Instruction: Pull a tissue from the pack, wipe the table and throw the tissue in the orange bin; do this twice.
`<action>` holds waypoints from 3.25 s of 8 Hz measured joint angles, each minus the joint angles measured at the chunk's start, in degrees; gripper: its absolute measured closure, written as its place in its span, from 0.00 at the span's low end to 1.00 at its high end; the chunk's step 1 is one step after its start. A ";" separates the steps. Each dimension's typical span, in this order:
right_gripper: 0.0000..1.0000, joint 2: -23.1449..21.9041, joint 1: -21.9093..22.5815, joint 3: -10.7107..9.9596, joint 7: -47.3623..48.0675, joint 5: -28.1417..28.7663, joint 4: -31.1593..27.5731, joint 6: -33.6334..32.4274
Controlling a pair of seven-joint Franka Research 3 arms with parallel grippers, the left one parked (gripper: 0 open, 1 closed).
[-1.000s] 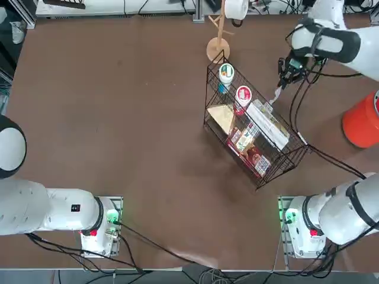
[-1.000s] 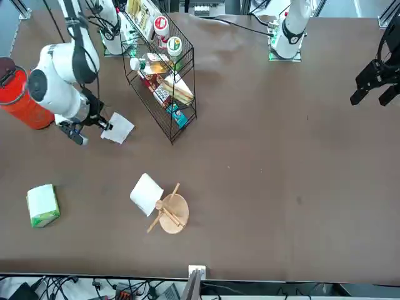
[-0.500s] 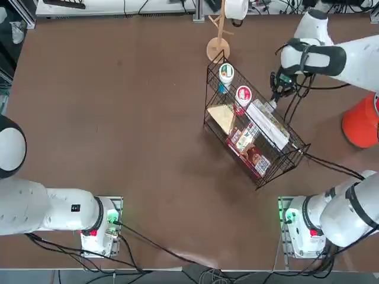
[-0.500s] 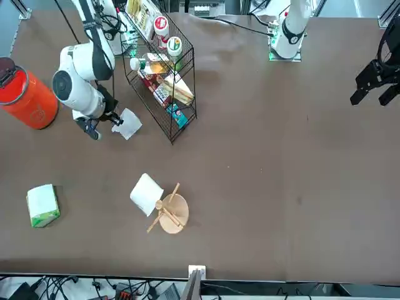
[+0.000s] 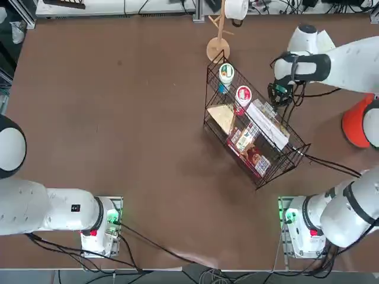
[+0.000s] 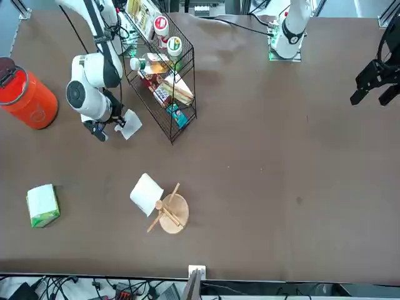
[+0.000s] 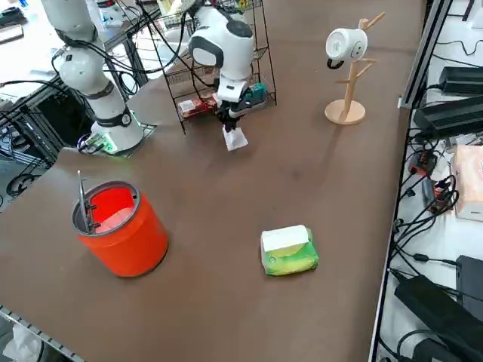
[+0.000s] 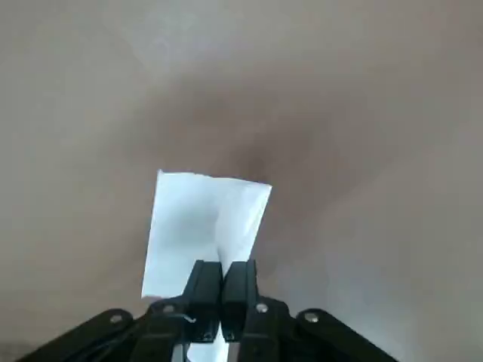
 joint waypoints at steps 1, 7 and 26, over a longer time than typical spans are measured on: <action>0.96 1.00 0.00 0.00 0.00 0.00 0.01 0.56; 0.96 3.56 1.36 0.12 0.00 3.53 0.05 3.53; 0.96 0.13 4.43 -14.73 -15.17 -11.77 26.71 -44.15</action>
